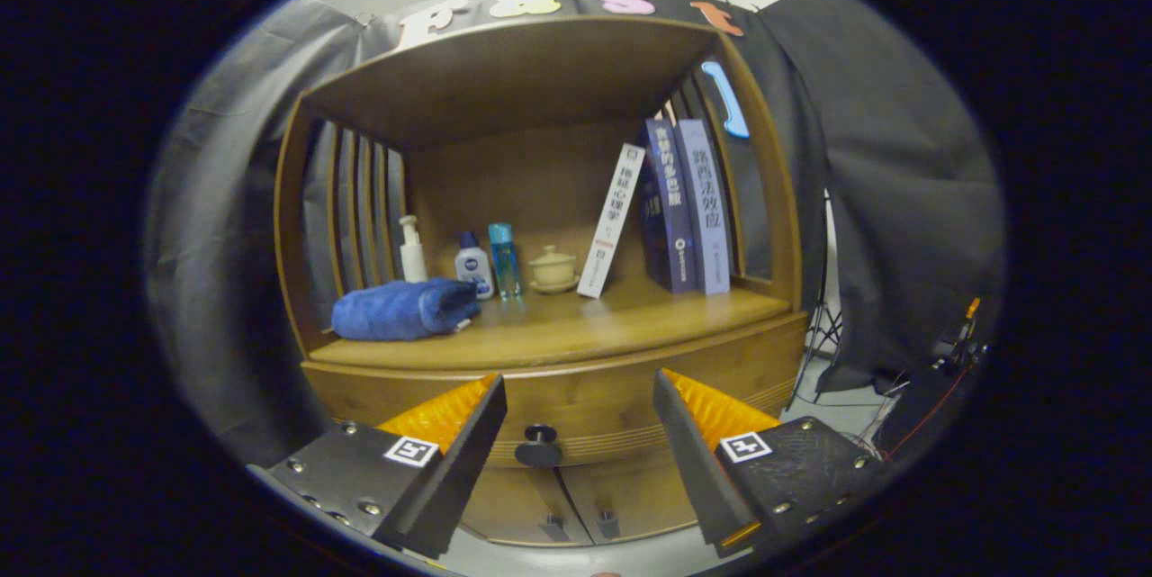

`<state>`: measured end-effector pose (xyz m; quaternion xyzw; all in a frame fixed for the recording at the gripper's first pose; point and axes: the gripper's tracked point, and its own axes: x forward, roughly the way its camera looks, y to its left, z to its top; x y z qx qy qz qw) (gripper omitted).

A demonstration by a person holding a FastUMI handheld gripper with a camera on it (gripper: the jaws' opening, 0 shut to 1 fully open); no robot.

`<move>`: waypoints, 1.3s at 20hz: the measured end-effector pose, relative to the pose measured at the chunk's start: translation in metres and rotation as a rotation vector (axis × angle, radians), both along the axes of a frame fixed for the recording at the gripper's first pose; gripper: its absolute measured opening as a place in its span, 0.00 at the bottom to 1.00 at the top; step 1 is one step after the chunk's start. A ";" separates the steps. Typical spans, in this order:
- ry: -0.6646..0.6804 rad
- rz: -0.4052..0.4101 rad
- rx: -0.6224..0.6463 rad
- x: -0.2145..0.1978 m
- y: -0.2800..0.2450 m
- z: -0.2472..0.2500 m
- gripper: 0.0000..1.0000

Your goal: Pull open the drawer, take out the items inside it, and place them on the countertop above the cabinet.

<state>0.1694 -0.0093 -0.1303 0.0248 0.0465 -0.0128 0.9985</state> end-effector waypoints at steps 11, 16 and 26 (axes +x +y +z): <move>0.057 0.041 -0.021 0.044 0.025 -0.056 0.97; 0.073 0.047 -0.053 0.041 0.033 -0.082 0.79; 0.016 0.027 -0.058 0.044 0.037 -0.085 0.43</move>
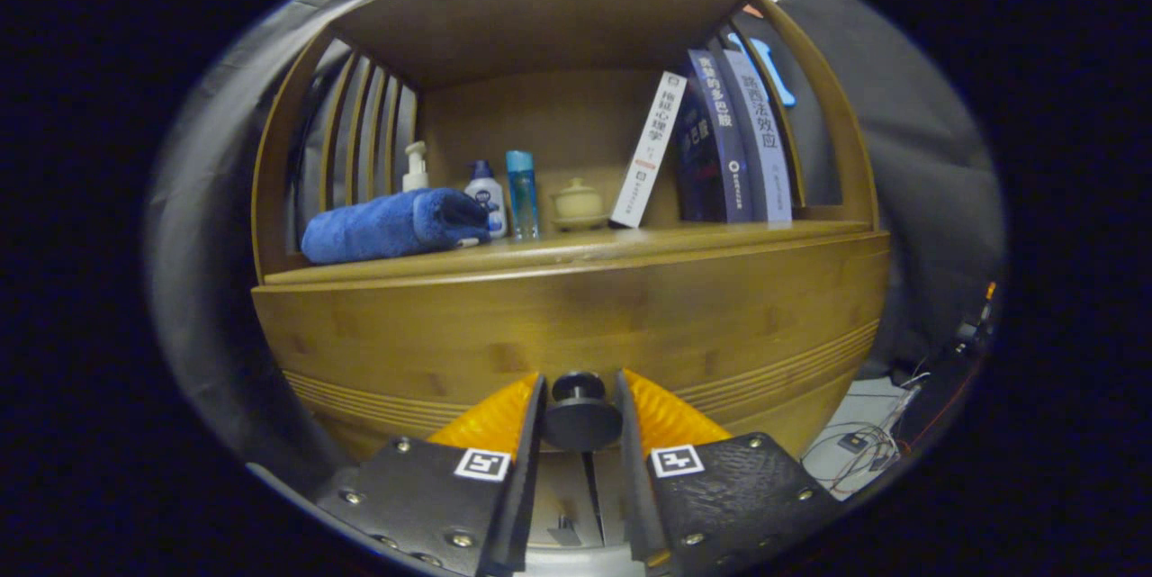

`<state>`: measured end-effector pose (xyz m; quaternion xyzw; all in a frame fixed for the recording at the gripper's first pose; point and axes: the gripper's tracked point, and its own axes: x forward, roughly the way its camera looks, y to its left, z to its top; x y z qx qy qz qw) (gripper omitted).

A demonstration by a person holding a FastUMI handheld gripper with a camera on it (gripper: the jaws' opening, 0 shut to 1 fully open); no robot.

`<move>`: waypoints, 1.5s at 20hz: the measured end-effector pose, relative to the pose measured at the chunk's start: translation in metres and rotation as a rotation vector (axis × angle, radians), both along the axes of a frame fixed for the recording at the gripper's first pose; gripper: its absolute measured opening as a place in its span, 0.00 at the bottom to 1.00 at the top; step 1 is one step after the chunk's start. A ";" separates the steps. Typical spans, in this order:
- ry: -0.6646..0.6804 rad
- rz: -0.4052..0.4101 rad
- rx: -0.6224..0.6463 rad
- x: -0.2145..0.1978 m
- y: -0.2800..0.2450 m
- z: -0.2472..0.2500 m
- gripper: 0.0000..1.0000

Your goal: Pull open the drawer, take out the items inside it, and place them on the countertop above the cabinet.

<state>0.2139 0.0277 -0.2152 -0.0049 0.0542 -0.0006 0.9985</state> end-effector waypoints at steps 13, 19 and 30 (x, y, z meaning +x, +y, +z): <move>0.050 0.027 -0.090 -0.067 -0.005 -0.002 0.26; 0.072 0.056 -0.056 -0.119 -0.008 -0.001 0.26; 0.119 0.063 -0.055 -0.180 -0.021 -0.012 0.26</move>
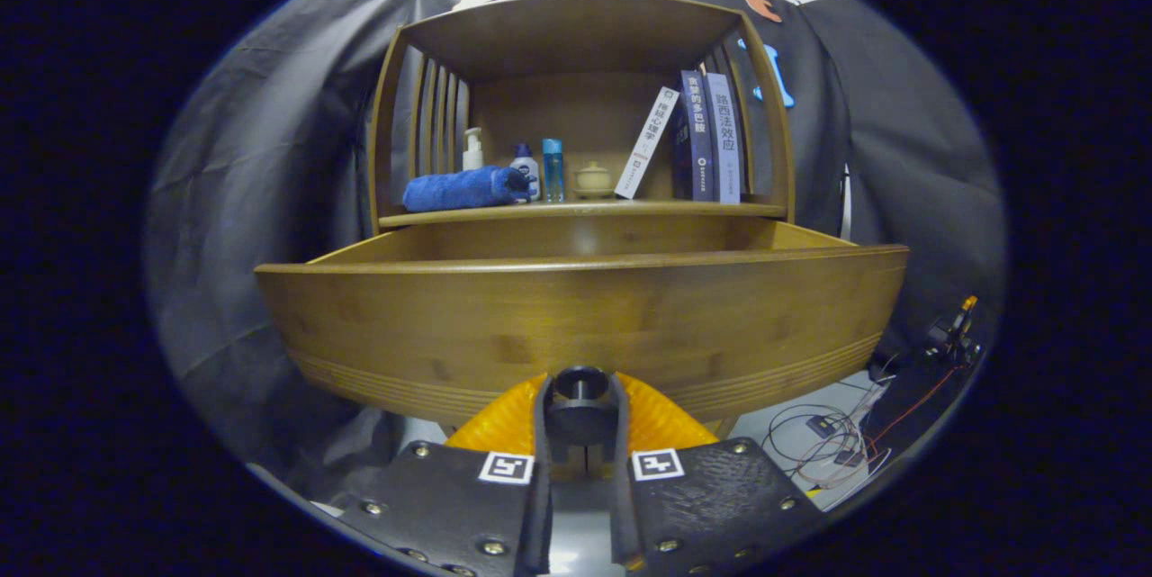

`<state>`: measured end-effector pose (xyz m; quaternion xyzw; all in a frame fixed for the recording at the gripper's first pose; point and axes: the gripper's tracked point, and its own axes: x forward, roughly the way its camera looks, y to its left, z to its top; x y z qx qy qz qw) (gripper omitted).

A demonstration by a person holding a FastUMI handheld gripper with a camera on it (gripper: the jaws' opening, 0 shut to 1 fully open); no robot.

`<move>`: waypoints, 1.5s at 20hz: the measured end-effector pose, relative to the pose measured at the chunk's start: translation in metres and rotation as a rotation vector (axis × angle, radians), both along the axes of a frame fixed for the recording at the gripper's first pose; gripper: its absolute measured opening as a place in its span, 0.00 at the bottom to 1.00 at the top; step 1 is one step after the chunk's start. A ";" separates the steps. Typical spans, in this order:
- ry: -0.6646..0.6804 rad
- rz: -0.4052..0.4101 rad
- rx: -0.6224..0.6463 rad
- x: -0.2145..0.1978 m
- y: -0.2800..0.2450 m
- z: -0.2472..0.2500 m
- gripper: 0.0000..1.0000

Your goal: Pull open the drawer, take out the items inside it, and place them on the countertop above the cabinet.

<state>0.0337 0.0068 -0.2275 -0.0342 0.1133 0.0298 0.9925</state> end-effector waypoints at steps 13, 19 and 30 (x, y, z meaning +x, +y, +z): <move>-0.073 -0.035 0.002 0.001 -0.006 0.070 0.77; -0.003 0.002 -0.029 0.002 0.007 0.097 0.95; 0.249 -0.060 -0.012 0.086 0.024 0.094 0.95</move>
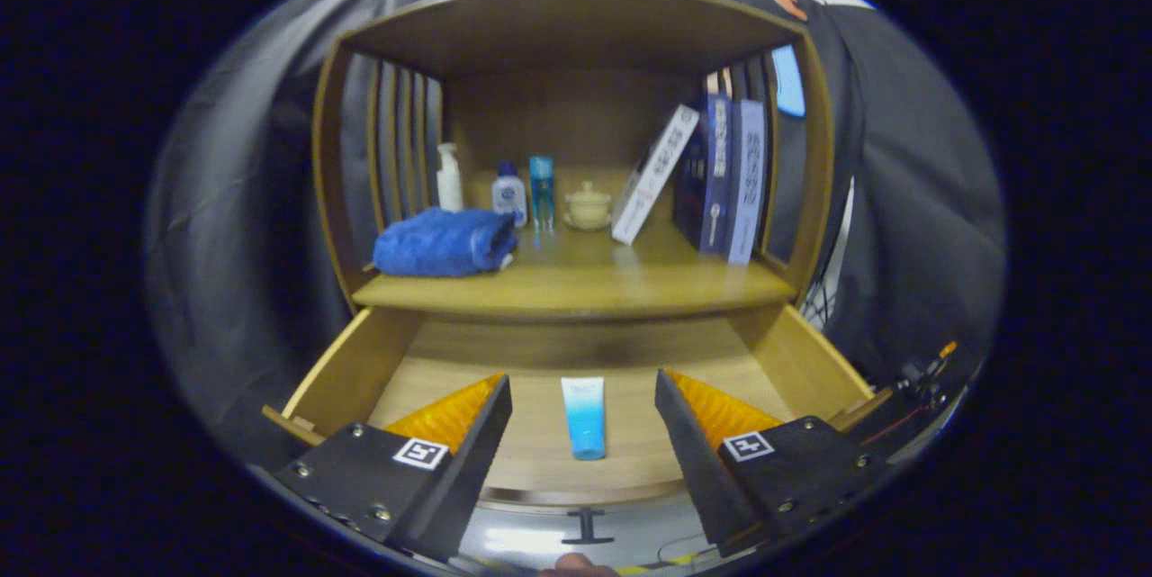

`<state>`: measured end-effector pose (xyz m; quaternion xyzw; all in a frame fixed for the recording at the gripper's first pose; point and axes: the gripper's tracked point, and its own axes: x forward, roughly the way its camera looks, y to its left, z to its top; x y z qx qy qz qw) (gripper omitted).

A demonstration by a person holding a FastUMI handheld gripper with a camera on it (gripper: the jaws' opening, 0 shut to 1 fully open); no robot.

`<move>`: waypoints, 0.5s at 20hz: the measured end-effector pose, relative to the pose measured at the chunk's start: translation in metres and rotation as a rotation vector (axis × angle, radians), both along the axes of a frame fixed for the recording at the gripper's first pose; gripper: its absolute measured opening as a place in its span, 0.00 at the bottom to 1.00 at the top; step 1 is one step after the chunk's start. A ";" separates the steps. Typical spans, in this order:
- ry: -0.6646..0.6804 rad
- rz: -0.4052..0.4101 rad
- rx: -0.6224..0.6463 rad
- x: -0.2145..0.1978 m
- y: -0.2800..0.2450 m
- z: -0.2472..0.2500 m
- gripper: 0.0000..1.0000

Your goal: Pull open the drawer, take out the items inside it, and place them on the countertop above the cabinet.

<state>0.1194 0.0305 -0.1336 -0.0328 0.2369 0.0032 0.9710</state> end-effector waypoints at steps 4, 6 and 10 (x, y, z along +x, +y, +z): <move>0.207 0.004 0.153 0.032 0.010 -0.043 0.96; 0.259 -0.078 0.160 0.045 -0.004 -0.058 0.96; 0.388 -0.125 0.096 0.056 -0.022 -0.080 0.91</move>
